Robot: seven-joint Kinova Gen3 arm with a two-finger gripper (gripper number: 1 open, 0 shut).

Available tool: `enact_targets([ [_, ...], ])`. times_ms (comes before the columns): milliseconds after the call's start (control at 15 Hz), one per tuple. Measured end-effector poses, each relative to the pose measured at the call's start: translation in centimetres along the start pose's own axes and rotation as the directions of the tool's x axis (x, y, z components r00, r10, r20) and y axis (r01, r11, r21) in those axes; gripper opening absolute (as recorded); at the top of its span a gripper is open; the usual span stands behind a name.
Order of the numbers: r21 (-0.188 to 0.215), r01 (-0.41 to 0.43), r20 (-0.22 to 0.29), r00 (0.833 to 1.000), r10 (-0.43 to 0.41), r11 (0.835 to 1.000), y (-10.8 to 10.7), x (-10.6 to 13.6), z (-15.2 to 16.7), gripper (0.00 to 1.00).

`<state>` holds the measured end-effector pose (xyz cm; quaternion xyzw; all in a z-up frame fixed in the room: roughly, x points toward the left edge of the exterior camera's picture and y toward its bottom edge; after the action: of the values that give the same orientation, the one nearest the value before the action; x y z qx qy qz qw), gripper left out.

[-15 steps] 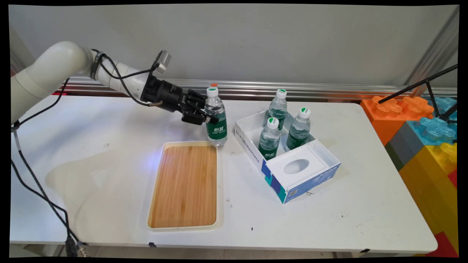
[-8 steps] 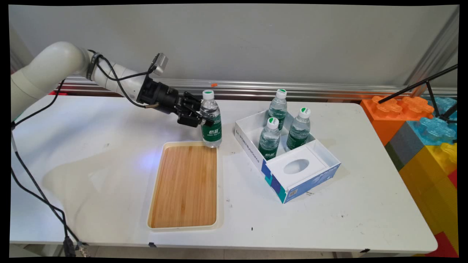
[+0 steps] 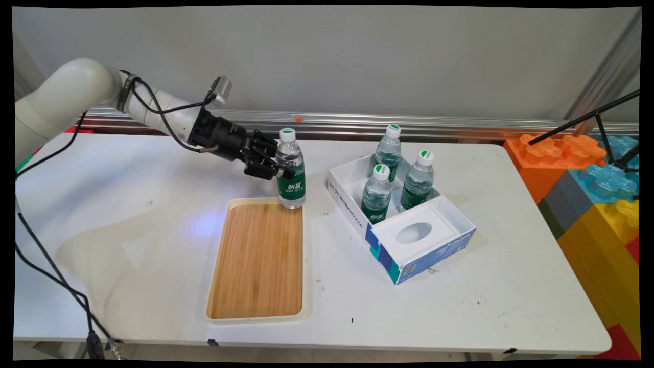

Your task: Place the picked object on the tray

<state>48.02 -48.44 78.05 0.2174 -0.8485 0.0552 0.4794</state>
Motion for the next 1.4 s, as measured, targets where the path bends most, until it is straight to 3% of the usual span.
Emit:
enact_targets([
  [1400, -0.013, 0.018, 0.059, 0.998, -0.018, 1.000, 0.8, -2.6, -0.5, 0.00],
])
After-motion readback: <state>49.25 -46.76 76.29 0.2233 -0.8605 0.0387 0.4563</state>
